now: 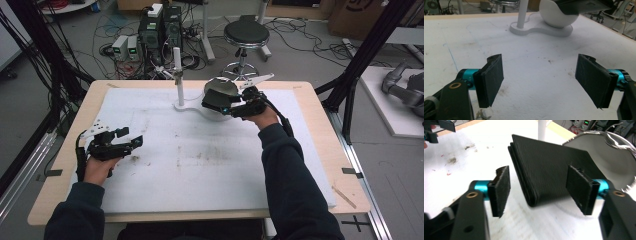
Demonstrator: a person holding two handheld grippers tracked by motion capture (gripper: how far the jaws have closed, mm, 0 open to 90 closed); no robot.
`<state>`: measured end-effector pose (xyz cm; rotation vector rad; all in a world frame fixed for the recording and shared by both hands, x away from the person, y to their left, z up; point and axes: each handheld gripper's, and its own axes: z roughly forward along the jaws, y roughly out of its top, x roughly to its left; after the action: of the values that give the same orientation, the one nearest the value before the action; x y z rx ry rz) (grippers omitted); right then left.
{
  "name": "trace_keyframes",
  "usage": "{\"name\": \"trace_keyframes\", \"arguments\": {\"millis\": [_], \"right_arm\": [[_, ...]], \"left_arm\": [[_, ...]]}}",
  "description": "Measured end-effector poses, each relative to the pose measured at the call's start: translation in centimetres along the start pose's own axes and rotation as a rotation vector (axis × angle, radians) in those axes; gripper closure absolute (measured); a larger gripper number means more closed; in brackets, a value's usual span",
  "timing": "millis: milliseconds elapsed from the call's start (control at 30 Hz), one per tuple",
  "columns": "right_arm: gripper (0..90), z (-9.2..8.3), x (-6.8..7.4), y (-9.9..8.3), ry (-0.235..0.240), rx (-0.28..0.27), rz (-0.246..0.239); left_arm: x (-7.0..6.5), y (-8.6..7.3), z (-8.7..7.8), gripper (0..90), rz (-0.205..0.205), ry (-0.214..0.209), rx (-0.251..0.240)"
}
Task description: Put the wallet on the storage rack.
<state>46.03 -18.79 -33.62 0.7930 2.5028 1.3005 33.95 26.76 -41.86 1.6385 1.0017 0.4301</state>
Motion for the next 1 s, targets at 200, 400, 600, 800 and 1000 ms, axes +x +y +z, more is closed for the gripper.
{"name": "trace_keyframes", "arguments": {"millis": [200,400,600,800,1000], "right_arm": [[27.0,-3.3,0.5,-2.1,-0.070,-0.084,0.006],[20.7,-6.1,1.2,-5.8,-0.183,-0.153,0.067],[20.7,-7.8,2.3,-9.6,-0.297,-0.153,0.071],[20.7,-8.1,2.8,-11.9,-0.308,-0.151,0.102],[20.6,-8.2,3.1,-12.6,-0.293,-0.167,0.122]], "left_arm": [[-0.1,0.2,-0.1,20.5,0.031,-0.001,-0.026],[-0.2,0.5,0.0,20.4,0.047,0.008,-0.055],[-0.3,0.5,0.2,20.4,0.075,0.029,-0.078],[-0.5,0.8,0.1,16.6,0.023,0.031,-0.112],[-0.8,1.0,0.4,16.6,0.050,0.033,-0.111]]}}
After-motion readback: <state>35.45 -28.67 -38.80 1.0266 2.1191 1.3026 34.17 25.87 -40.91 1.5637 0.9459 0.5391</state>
